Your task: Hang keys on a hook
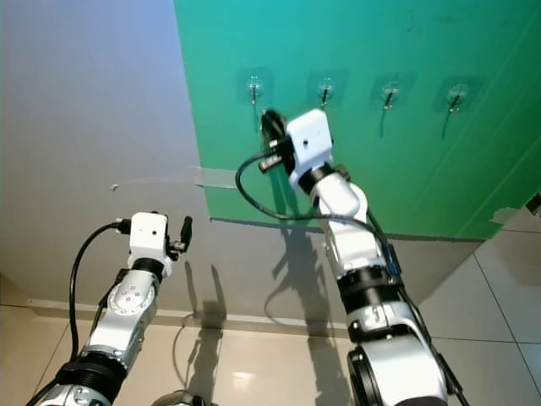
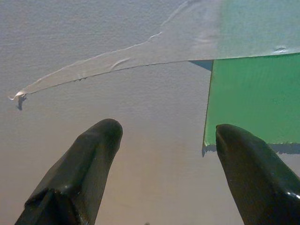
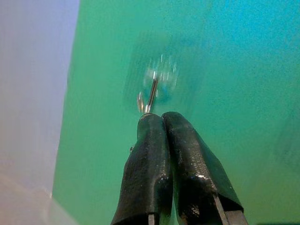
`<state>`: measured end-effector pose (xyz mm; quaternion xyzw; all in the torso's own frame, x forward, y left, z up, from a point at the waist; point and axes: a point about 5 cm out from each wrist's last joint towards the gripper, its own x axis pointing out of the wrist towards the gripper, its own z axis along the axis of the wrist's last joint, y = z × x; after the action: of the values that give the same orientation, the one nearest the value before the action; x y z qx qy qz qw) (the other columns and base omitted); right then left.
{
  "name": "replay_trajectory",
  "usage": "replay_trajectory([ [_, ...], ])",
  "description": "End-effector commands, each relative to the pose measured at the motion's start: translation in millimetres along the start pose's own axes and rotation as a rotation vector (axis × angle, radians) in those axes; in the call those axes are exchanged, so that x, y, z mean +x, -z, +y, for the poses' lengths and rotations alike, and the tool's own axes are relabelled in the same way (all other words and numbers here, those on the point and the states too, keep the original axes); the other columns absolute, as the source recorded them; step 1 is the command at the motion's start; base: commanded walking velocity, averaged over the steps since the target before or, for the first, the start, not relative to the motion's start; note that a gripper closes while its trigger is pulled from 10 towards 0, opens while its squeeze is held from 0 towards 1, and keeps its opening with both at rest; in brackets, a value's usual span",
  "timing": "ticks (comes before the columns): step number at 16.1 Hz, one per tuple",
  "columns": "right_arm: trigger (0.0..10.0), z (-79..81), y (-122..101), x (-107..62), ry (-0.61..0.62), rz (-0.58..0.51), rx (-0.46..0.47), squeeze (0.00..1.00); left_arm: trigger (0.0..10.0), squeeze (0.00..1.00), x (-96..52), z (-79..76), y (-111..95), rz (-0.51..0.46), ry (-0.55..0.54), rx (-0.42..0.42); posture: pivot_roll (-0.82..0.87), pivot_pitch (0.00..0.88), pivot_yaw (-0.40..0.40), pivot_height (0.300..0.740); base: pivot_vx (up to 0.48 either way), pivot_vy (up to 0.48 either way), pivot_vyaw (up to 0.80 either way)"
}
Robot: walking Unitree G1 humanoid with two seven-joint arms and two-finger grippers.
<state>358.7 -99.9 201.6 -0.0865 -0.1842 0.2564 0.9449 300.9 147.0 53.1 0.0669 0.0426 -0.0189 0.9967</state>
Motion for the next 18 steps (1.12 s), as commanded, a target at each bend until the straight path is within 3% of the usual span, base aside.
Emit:
replay_trajectory([
  [1, 0.0, -4.7, -13.3, 4.7, 0.011, -0.053, -0.026, 0.0, 10.0, 0.0, 2.1, -1.1, -2.2, -0.009, -0.003, -0.008, -0.04, 0.0, -0.016, 0.74, 0.0, 0.0, 0.0],
  [11, 0.0, -4.6, -24.0, 9.8, -0.019, -0.093, -0.046, 0.0, 10.0, 0.0, 2.0, -1.8, -2.9, -0.016, -0.007, -0.012, -0.03, 0.0, -0.032, 0.74, 0.0, 0.0, 0.0],
  [18, 0.0, -3.2, -18.8, 6.8, -0.02, -0.07, -0.025, 0.0, 10.0, 0.0, 2.6, -2.3, -2.8, -0.014, -0.003, -0.011, -0.04, 0.0, -0.028, 0.74, 0.0, 0.0, 0.0],
])
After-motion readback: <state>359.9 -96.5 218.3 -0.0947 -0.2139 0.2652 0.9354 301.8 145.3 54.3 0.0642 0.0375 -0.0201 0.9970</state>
